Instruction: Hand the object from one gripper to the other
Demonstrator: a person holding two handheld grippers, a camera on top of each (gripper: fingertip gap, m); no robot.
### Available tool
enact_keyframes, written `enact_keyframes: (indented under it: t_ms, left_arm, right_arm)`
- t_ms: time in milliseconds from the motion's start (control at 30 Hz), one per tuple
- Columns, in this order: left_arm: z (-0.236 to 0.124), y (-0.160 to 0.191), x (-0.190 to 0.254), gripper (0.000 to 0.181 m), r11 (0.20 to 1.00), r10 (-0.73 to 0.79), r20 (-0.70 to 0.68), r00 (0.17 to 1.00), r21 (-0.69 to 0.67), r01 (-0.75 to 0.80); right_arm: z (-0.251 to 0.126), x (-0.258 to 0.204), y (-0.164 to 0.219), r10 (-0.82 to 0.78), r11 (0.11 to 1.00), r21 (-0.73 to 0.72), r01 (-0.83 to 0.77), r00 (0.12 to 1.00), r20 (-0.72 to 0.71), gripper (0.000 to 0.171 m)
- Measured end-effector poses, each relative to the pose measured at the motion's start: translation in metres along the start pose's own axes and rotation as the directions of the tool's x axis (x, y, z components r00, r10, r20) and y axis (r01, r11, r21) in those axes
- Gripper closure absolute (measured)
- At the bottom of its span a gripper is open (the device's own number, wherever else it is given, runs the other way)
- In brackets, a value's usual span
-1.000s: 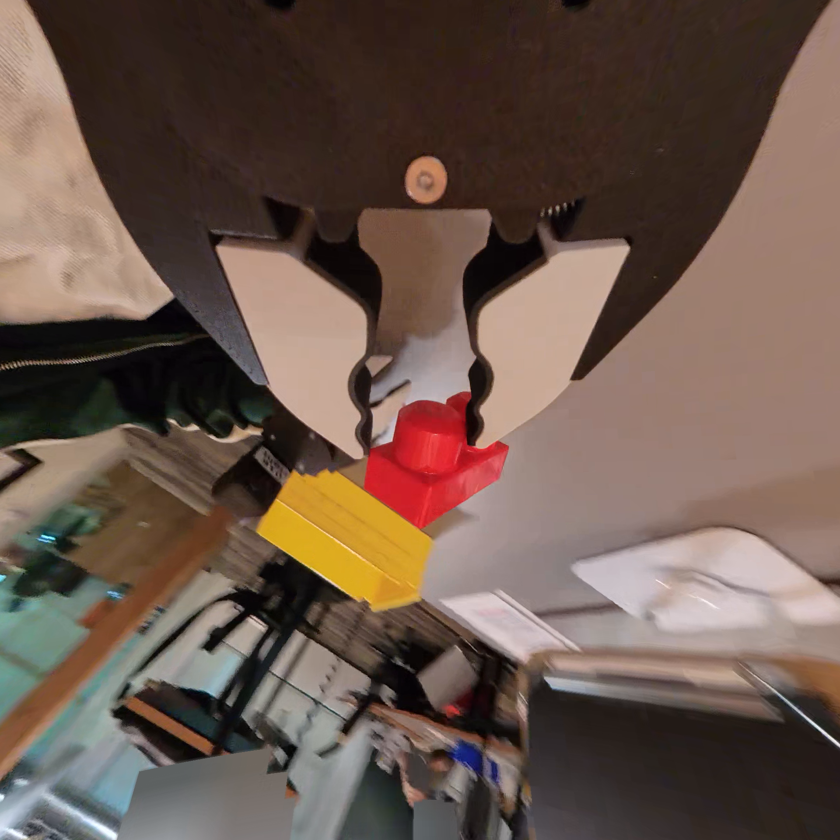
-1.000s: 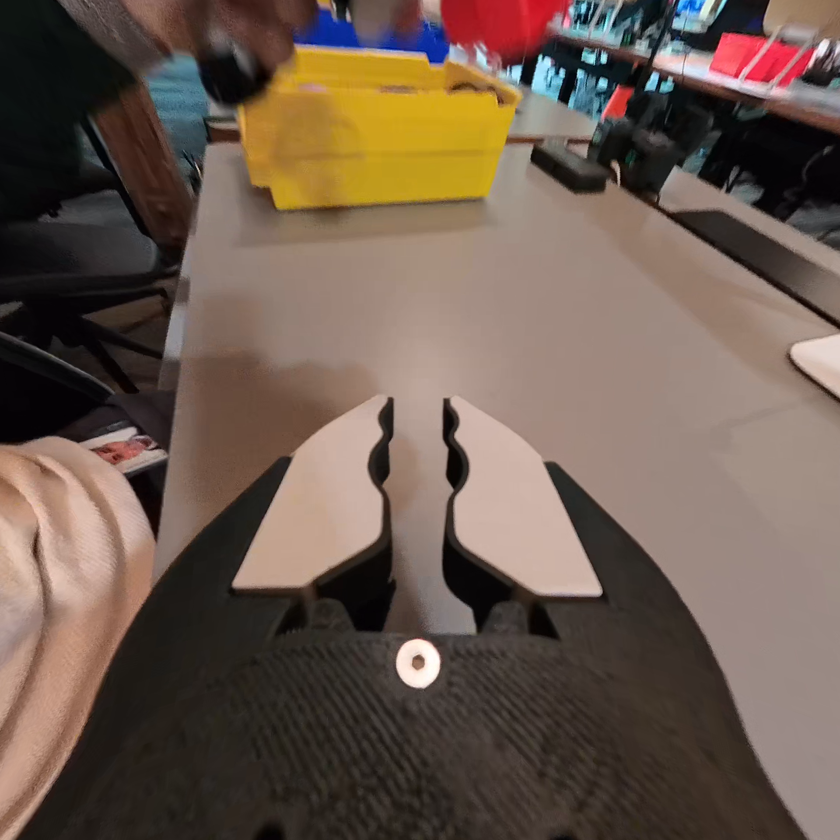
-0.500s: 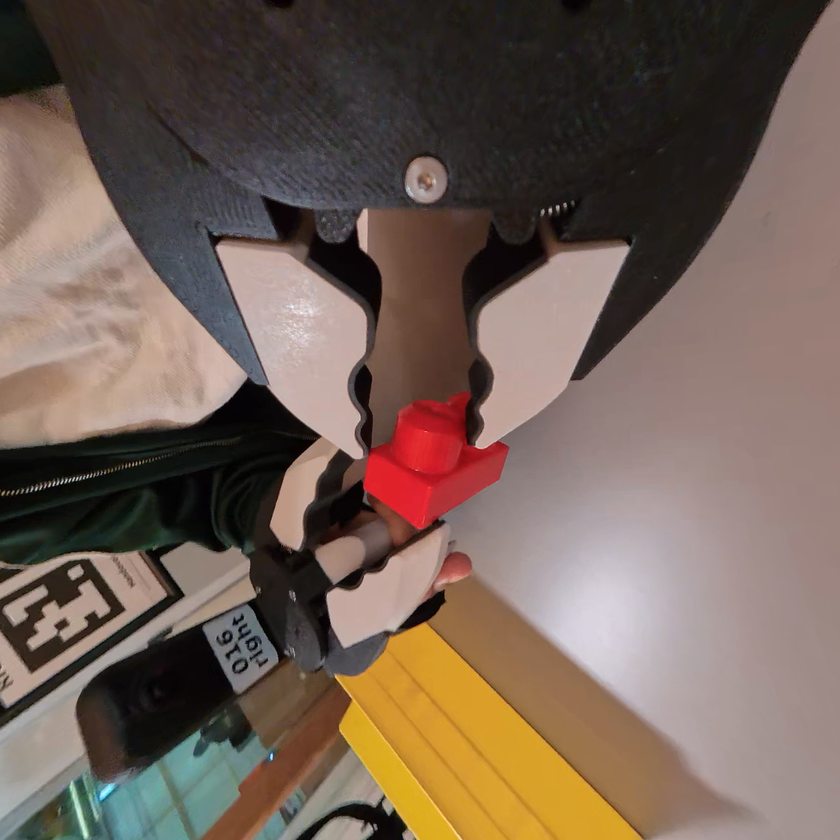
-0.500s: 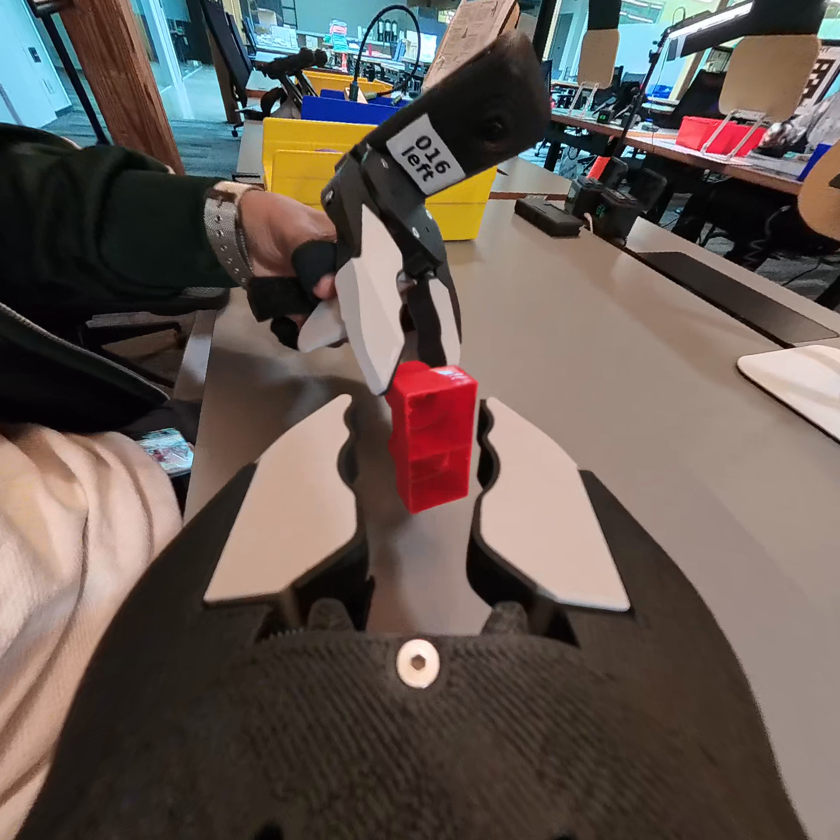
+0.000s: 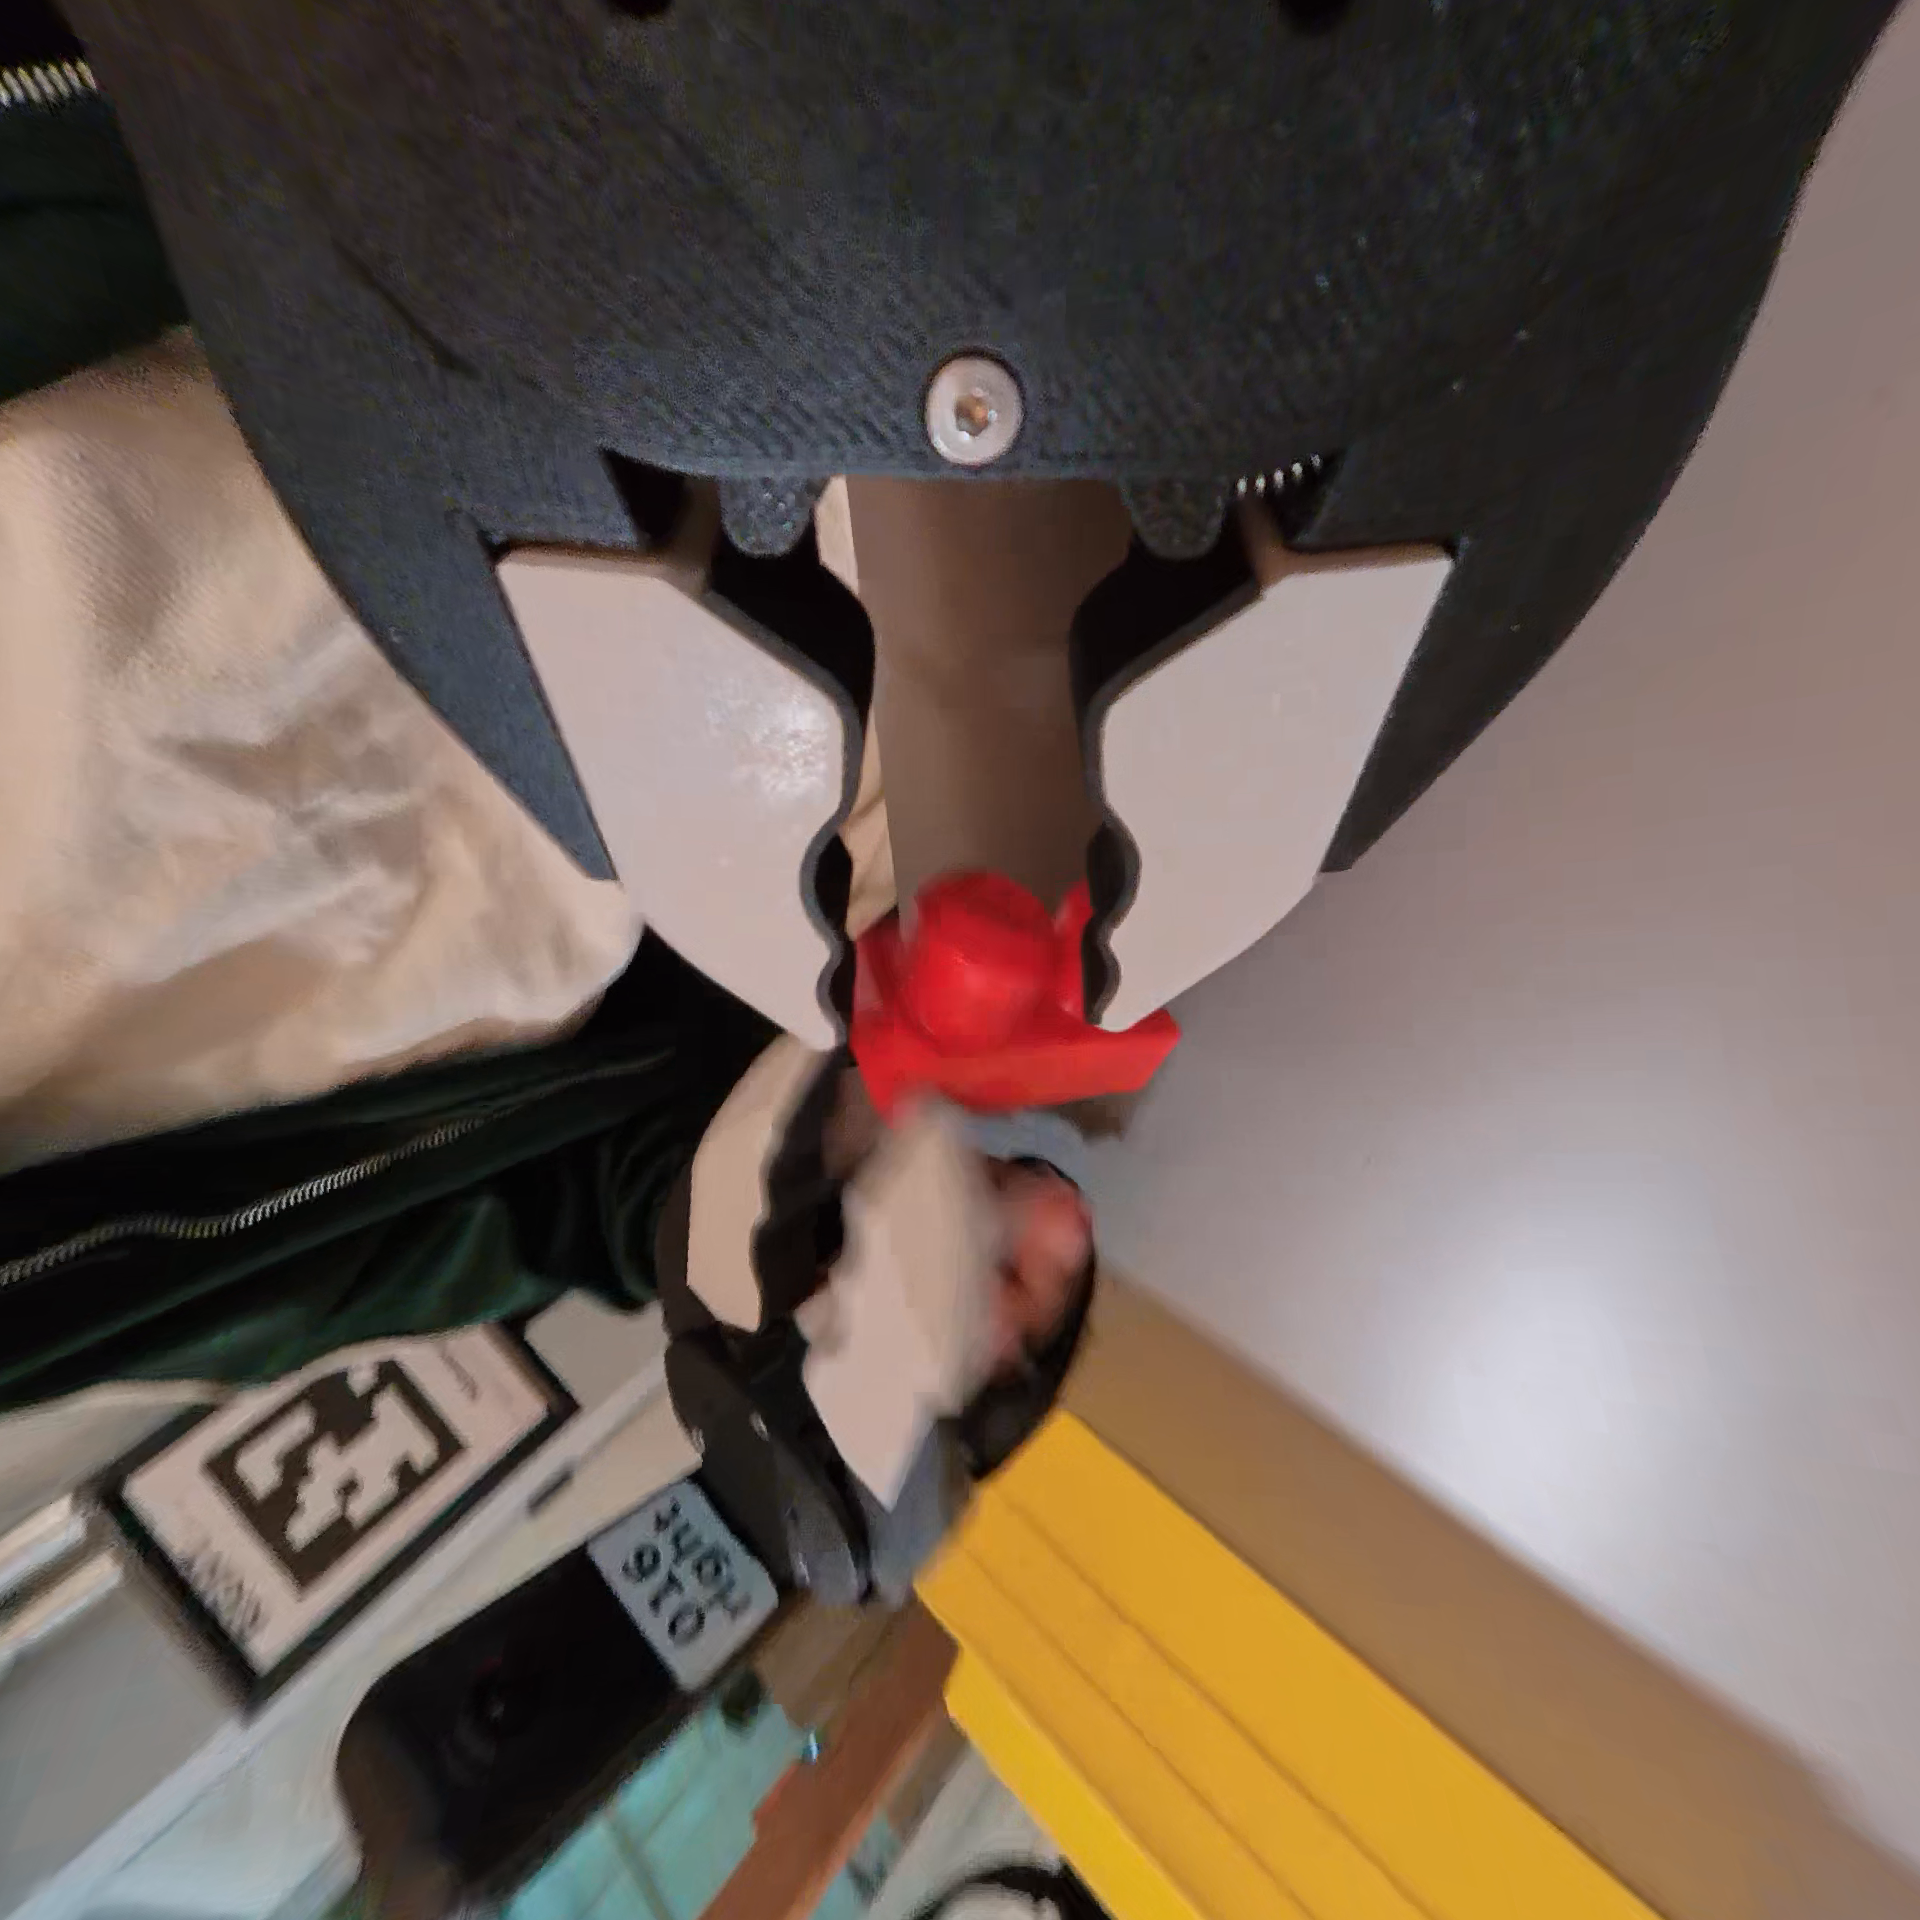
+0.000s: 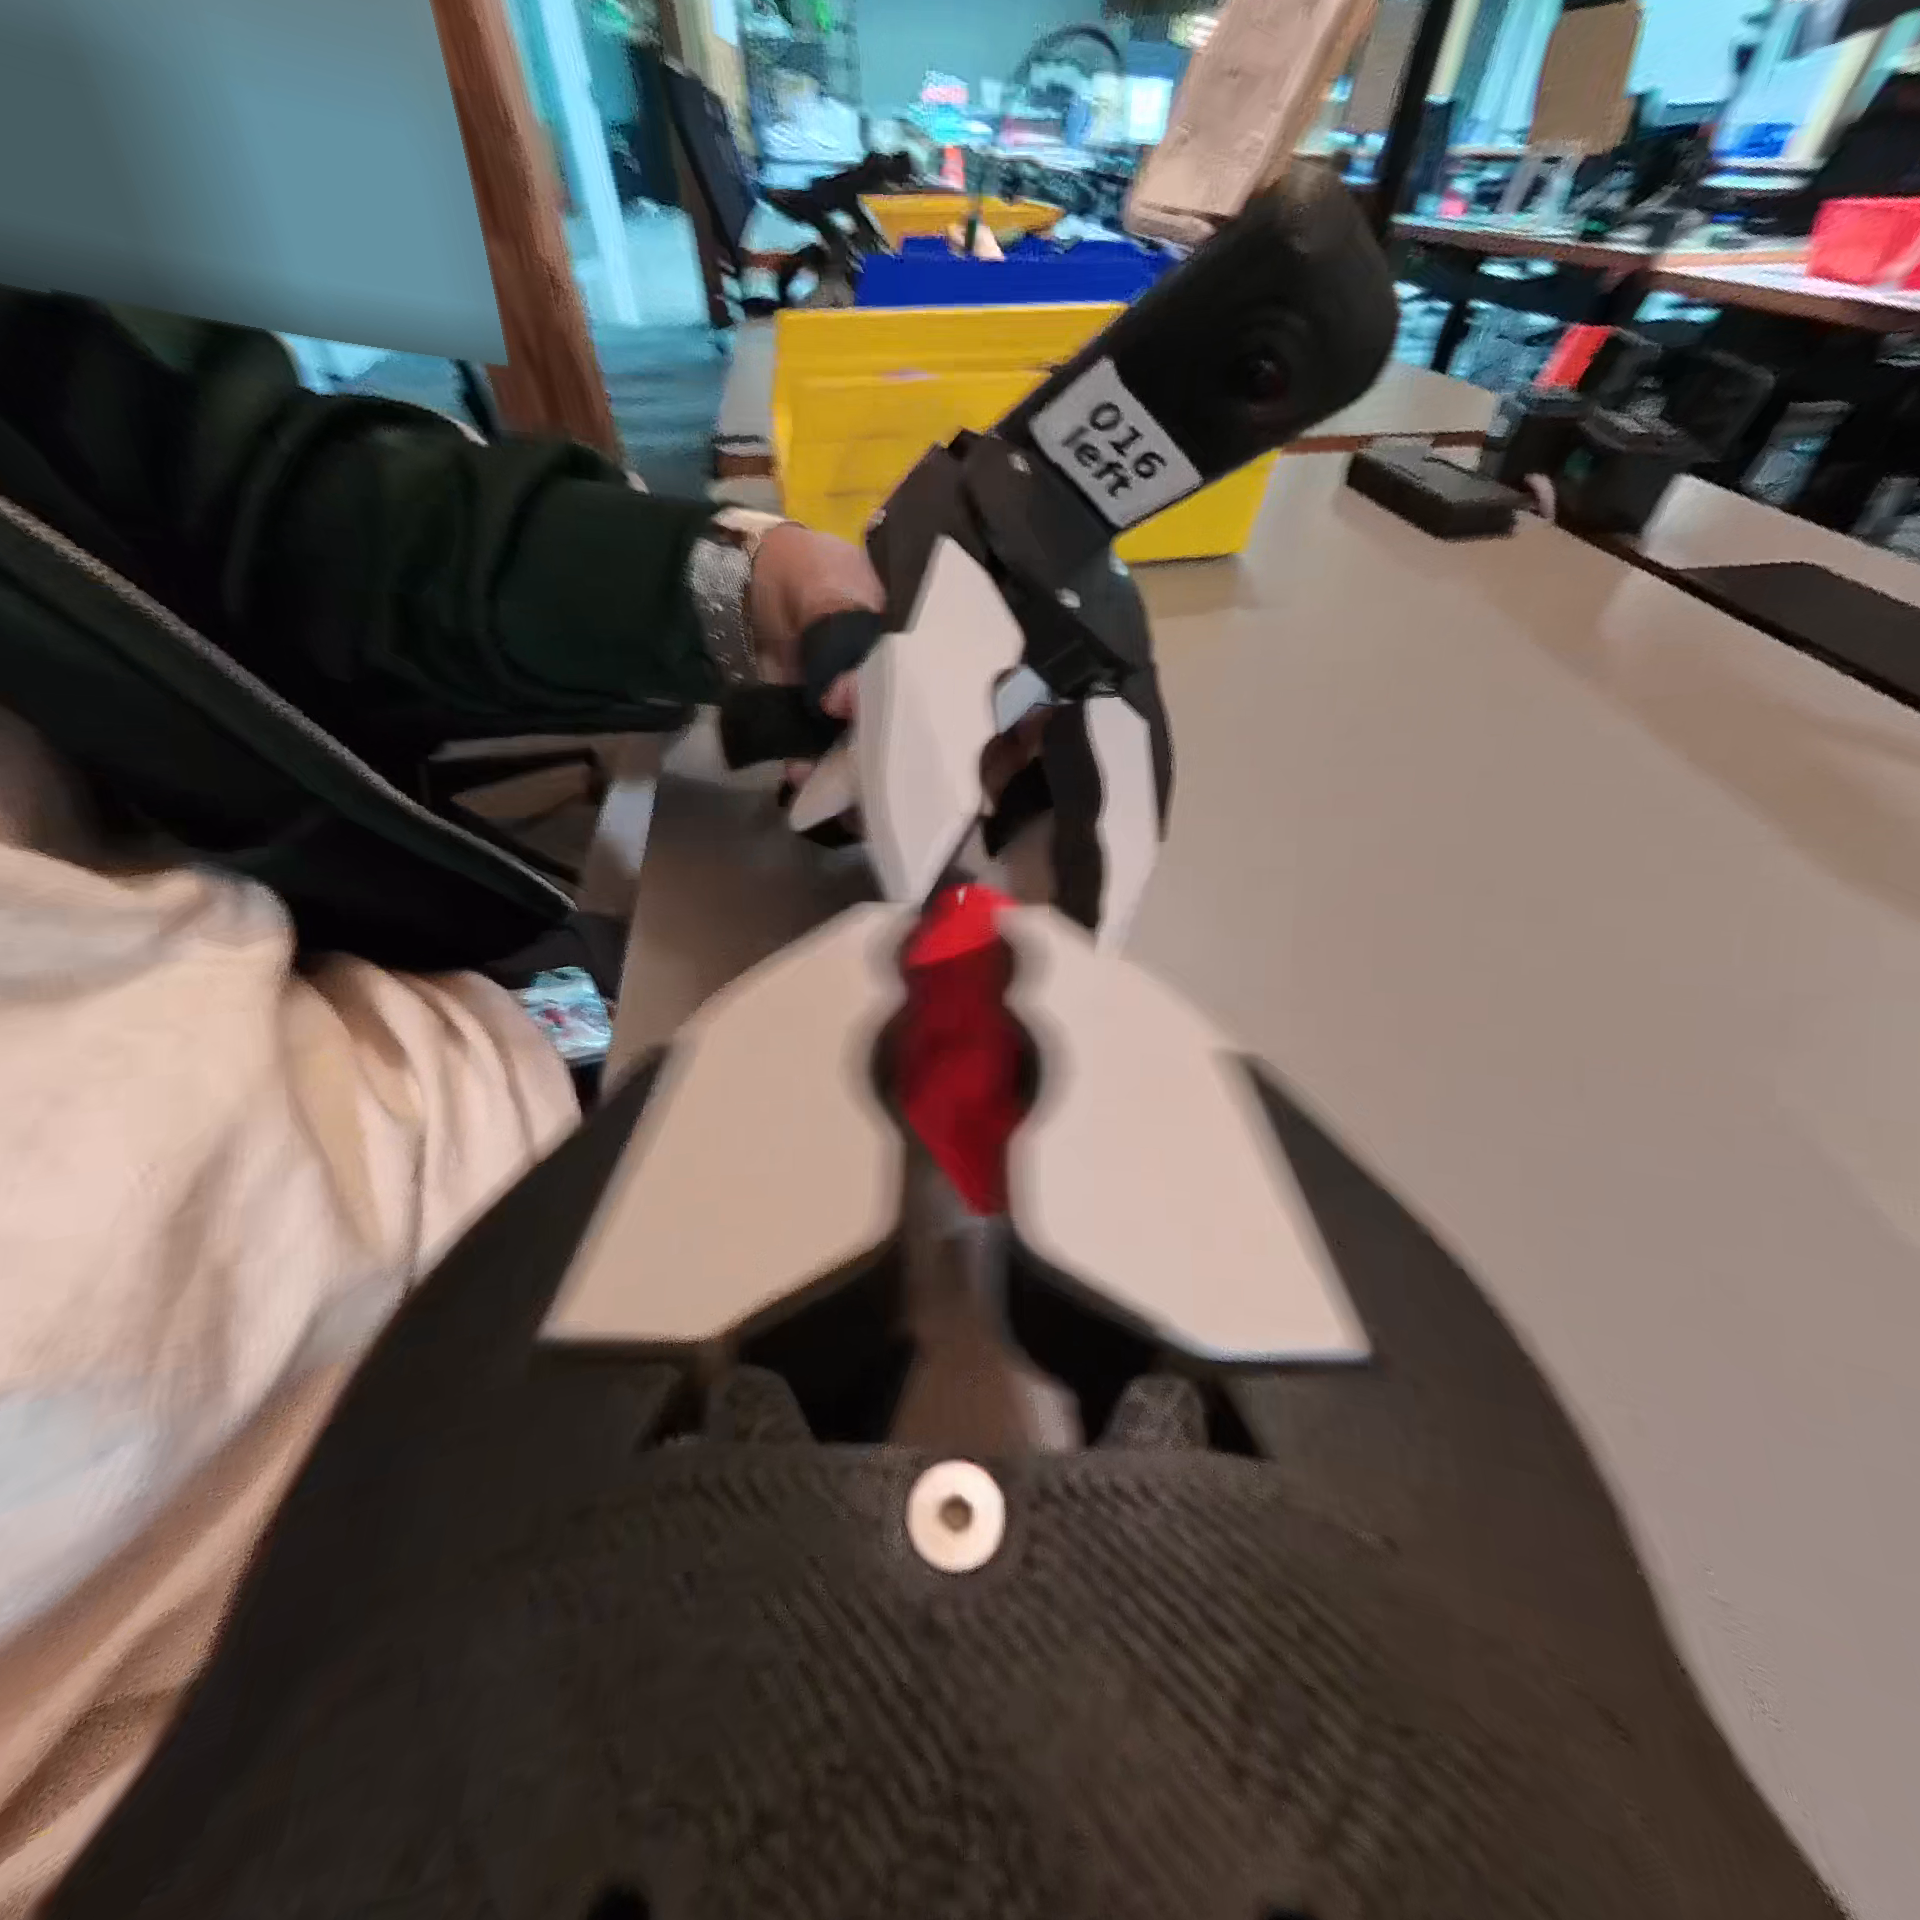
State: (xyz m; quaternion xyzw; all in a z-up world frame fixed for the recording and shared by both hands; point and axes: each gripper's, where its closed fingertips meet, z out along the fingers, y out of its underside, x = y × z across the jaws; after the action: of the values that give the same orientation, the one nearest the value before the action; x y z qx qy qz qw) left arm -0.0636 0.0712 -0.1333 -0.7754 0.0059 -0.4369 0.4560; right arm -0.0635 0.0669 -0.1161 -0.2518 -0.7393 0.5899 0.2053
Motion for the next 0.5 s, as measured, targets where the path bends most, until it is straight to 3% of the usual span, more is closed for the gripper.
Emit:
enact_keyframes:
  t_ms: [67,133,167,200,267,500]
  left_arm:
    - [-0.006,-0.009,0.005,0.129,0.998,-0.011,-0.045,0.999,0.067,0.014]
    - [-0.007,-0.011,0.008,0.16,0.998,0.007,-0.051,0.999,0.066,-0.004]
    - [-0.006,-0.011,-0.002,0.166,0.998,0.032,0.039,0.999,0.061,-0.034]
    - [-0.006,-0.011,-0.01,0.164,0.997,0.056,0.113,0.992,0.053,-0.063]
    - [-0.003,-0.008,-0.012,0.154,0.998,0.043,0.116,0.992,0.039,-0.048]
    - [0.001,0.008,-0.019,0.148,0.998,0.048,0.127,0.991,-0.042,-0.043]
  right_arm:
    - [-0.007,0.007,-0.011,0.057,0.995,0.083,-0.055,0.998,-0.019,0.171]
    - [-0.014,0.016,-0.02,0.129,0.981,0.149,-0.123,0.991,-0.03,0.171]
    - [-0.016,0.023,-0.019,0.161,0.977,0.152,-0.152,0.986,-0.052,0.171]
    - [-0.017,0.027,-0.016,0.172,0.977,0.14,-0.162,0.983,-0.068,0.171]
    - [-0.016,0.033,-0.005,0.151,0.987,0.079,-0.143,0.983,-0.108,0.171]
    - [-0.012,0.017,0.027,0.019,0.986,-0.165,-0.032,0.997,-0.079,0.128]
